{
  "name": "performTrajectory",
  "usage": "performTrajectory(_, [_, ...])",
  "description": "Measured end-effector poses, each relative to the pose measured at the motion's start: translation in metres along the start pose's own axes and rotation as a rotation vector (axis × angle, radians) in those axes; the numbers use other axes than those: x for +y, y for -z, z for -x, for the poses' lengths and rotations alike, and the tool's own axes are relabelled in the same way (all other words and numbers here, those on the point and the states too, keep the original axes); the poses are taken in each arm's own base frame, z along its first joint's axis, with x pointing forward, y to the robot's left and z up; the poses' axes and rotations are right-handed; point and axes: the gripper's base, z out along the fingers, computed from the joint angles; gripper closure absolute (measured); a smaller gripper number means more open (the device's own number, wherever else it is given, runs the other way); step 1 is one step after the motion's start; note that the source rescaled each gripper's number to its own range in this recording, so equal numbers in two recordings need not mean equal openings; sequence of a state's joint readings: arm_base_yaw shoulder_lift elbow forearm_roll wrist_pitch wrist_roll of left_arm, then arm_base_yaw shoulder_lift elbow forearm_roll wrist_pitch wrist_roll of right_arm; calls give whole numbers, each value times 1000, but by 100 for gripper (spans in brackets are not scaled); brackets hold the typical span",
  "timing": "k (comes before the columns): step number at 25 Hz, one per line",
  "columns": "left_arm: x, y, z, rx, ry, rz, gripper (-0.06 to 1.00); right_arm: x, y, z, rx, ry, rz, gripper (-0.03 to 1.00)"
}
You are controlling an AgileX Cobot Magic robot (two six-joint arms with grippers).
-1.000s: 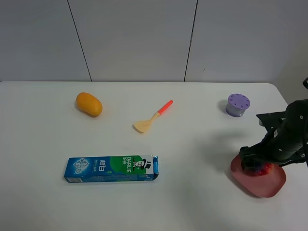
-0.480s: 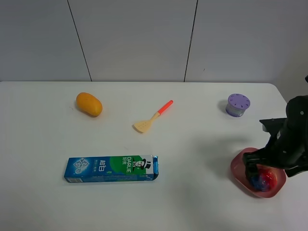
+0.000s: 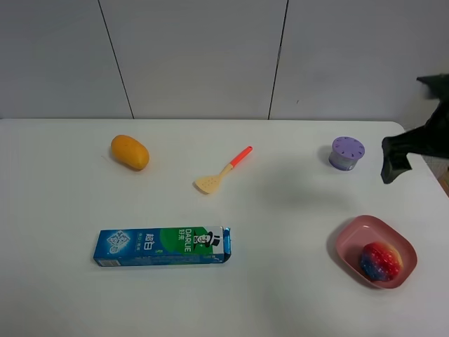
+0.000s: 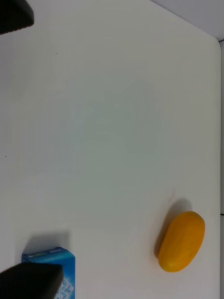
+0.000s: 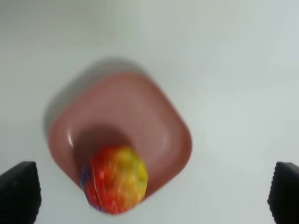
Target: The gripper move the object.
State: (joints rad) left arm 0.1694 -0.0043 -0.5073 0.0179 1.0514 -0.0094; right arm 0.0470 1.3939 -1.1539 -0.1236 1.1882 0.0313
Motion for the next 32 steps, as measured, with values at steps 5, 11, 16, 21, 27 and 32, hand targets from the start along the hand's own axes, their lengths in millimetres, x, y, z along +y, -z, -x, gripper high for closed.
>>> performTrajectory(5, [0,0,0,0,0,0,-6,-4,78,7,-269,-32,58,-2])
performTrajectory(11, [0,0,0,0,0,0,-6,-5,125,-20,-424,-50,92,-2])
performTrajectory(16, [0,0,0,0,0,0,-6,-7,166,-62,-583,-65,117,-2])
performTrajectory(21, [0,0,0,0,0,0,-6,-9,194,-118,-738,-74,127,-2])
performTrajectory(27, [0,0,0,0,0,0,-6,-3,161,-201,-796,-66,124,-3])
performTrajectory(32, [0,0,0,0,0,0,-6,4,104,-249,-882,-28,99,-3])
